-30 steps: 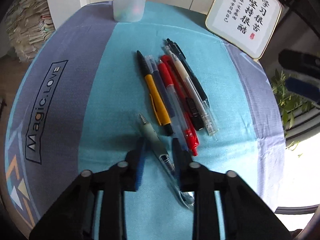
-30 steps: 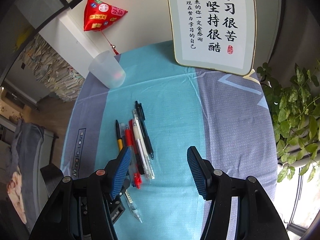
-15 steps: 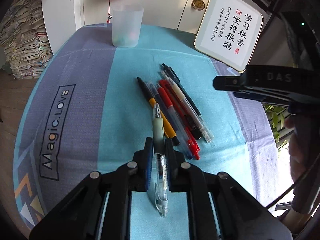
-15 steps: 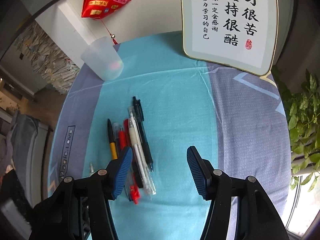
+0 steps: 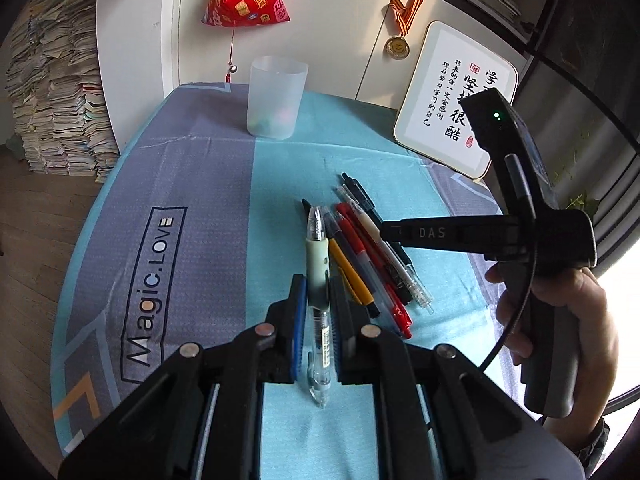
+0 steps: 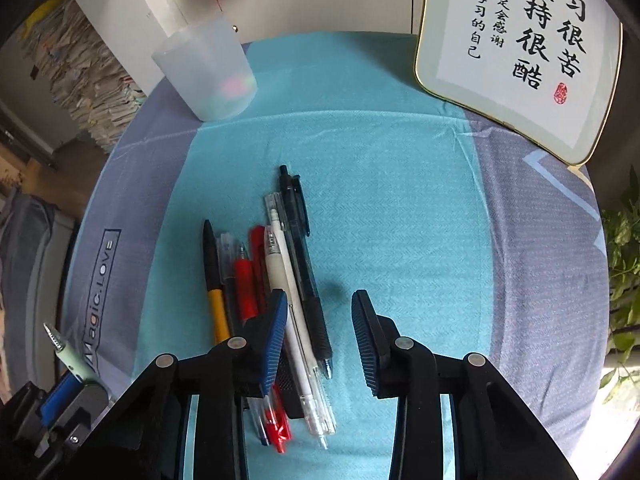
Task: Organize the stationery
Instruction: 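Lift the pale green pen with the left gripper while the right lifts the black pen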
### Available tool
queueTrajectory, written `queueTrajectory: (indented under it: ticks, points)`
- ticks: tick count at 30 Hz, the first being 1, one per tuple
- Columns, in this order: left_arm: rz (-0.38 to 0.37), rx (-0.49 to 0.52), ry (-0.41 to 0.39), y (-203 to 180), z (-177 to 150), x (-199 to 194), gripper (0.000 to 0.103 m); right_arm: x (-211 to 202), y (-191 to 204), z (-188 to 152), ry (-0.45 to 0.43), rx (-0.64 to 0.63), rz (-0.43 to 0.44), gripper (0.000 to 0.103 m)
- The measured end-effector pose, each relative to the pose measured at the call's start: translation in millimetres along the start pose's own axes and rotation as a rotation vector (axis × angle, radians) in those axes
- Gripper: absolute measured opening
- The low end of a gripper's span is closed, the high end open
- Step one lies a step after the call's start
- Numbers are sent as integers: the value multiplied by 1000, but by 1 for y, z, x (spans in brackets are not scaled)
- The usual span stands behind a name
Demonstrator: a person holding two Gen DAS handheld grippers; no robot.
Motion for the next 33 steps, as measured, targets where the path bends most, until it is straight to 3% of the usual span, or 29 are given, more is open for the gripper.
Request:
queueTrajectory:
  ticks: [5,9,16,20,23,27,33]
  points:
    - [-6,0,-6,3,-1,-3,9,6,-3,4,18,27,-3,14]
    - [-8,0,-7,4,-1,-3,9,9,-10,5,-2,38,-6,12]
    - [-18,4,1,2,-2,-1,9,12,6,9,-76,3,-115,11]
    - [-14,9,-11,1,-2,-4,9,9,-14,11,-51,120,9,11]
    - [-16,13,-21,2,-3,-6,9,-3,-21,7,-66,145,-8,11]
    - [-24,9,-32,3,-2,-9,9,-31,-26,0,-134,147,58,11]
    - [-30,-4,-59,7,2,-22,9,-62,-40,-13,-209,167,84,11]
Point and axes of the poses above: each gripper's, at about its wrist camera, not at the fingertips, and x roughly the way its jaws point, y to its left, z to its top, the point moved 3 cm from there along x, roughly the way its jaws point, and after that the axes turned 12 degrees about y, right-handed, at the moved point
